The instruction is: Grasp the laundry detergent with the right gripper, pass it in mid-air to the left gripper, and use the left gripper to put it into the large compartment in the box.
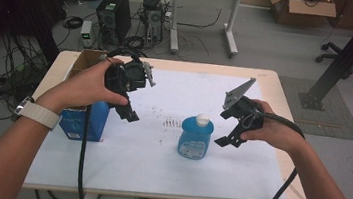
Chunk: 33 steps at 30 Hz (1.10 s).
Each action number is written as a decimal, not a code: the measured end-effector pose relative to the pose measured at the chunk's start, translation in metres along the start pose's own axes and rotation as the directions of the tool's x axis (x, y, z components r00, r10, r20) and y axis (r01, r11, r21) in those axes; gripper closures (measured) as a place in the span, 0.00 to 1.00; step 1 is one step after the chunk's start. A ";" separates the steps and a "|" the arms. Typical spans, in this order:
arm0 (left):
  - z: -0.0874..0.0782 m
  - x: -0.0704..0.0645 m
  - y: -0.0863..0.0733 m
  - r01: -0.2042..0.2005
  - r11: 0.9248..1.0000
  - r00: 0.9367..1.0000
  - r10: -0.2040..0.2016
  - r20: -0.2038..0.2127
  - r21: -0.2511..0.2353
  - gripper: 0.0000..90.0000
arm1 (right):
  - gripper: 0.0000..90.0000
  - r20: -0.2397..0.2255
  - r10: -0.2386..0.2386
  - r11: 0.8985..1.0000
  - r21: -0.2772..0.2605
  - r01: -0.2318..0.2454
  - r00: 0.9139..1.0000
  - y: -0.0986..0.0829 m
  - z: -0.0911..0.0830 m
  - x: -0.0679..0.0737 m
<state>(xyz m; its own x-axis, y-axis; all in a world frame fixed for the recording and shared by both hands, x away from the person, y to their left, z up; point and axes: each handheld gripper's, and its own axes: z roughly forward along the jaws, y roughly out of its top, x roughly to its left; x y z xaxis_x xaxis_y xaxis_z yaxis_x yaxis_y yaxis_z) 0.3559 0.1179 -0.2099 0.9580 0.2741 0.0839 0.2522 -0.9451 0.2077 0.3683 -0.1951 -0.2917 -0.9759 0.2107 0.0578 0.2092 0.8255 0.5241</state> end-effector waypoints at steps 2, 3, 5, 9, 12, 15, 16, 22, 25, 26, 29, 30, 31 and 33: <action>0.000 0.000 0.000 0.001 1.000 1.000 -0.001 0.000 0.000 0.09 | 0.04 0.000 -0.012 1.000 -0.009 0.012 1.000 -0.001 0.003 0.000; 0.000 0.000 0.000 0.003 1.000 1.000 -0.003 -0.001 0.000 0.09 | 0.04 -0.001 -0.014 1.000 -0.009 0.014 1.000 -0.001 0.004 0.000; 0.000 0.001 0.000 0.002 1.000 1.000 -0.002 -0.001 -0.001 0.09 | 0.04 0.004 -0.020 1.000 -0.016 0.020 1.000 -0.002 0.006 0.000; 0.001 0.001 -0.001 0.005 1.000 1.000 -0.005 -0.001 -0.005 0.09 | 0.04 0.001 -0.012 1.000 -0.028 0.012 1.000 -0.004 0.010 0.001; 0.001 0.001 -0.001 0.006 1.000 1.000 -0.006 -0.001 -0.002 0.09 | 0.04 0.002 -0.009 0.999 -0.042 0.009 1.000 -0.006 0.014 0.001; 0.001 0.002 -0.001 0.005 1.000 1.000 -0.005 -0.002 -0.004 0.09 | 0.04 0.000 -0.006 0.998 -0.058 0.006 1.000 -0.008 0.017 0.001; 0.001 0.002 -0.001 0.005 1.000 1.000 -0.005 -0.002 -0.004 0.09 | 0.04 -0.001 -0.002 0.998 -0.062 0.002 1.000 -0.008 0.018 0.000; 0.002 0.002 -0.001 0.007 1.000 1.000 -0.007 -0.001 0.001 0.09 | 0.04 -0.005 -0.002 0.995 -0.095 0.002 1.000 -0.013 0.024 0.000; 0.002 0.002 -0.001 0.006 1.000 1.000 -0.006 -0.001 0.000 0.09 | 0.04 -0.008 -0.002 0.995 -0.102 0.001 1.000 -0.014 0.026 -0.001; 0.002 0.002 -0.001 0.006 1.000 1.000 -0.006 0.000 0.000 0.09 | 0.04 -0.007 -0.004 0.994 -0.110 0.003 1.000 -0.016 0.028 0.000; 0.003 0.002 -0.001 0.007 1.000 1.000 -0.007 0.001 0.000 0.09 | 0.04 0.000 -0.010 0.993 -0.119 0.010 1.000 -0.017 0.030 0.000; 0.003 0.002 -0.001 0.007 1.000 1.000 -0.007 0.001 0.000 0.09 | 0.04 0.000 -0.010 0.993 -0.119 0.010 1.000 -0.017 0.030 0.000; 0.003 0.002 -0.001 0.007 1.000 1.000 -0.007 0.001 -0.001 0.09 | 0.04 0.002 -0.010 0.993 -0.122 0.010 1.000 -0.017 0.030 0.000; 0.003 0.002 -0.001 0.006 1.000 1.000 -0.006 0.002 0.000 0.09 | 0.04 0.001 -0.010 0.991 -0.133 0.010 1.000 -0.018 0.031 0.000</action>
<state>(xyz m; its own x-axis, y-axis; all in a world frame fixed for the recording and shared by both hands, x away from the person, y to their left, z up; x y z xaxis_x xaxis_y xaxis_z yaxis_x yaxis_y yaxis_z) 0.3579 0.1186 -0.2131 0.9567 0.2796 0.0804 0.2582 -0.9433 0.2084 0.3664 -0.1937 -0.3278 -0.9779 0.2028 0.0518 0.1892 0.7506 0.6331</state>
